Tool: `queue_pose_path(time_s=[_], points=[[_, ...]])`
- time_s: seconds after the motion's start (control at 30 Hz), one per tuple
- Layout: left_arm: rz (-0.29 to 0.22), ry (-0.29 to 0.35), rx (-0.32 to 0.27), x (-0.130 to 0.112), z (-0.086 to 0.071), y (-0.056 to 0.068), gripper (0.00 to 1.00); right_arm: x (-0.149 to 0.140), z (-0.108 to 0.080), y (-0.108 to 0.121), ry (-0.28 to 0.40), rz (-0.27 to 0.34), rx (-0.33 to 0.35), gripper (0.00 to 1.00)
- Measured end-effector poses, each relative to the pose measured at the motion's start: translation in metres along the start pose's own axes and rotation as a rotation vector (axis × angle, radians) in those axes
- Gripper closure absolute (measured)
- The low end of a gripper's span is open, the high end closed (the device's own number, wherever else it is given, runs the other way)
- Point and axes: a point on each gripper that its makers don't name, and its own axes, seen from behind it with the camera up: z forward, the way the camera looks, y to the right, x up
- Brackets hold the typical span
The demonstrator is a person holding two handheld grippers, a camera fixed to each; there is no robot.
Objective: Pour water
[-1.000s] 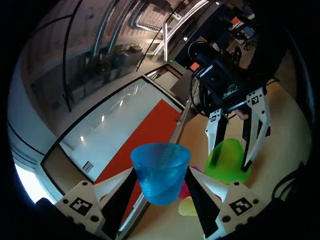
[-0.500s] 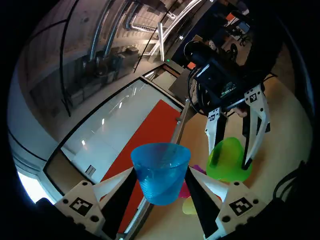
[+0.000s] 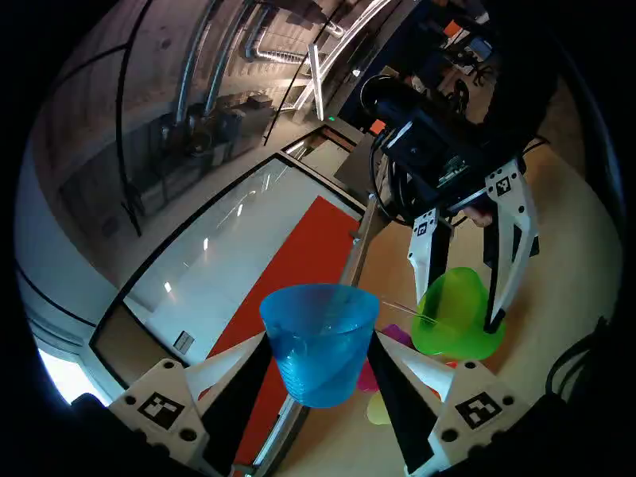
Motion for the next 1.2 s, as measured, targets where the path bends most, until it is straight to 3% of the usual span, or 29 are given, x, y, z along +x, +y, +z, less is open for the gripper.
queue_pose_path(time_s=[1.2], points=[[0.067, 0.007, -0.006, 0.0085, -0.0018, -0.0047, 0.19, 0.0033, -0.0012, -0.0014, 0.013, -0.012, 0.001, 0.10]])
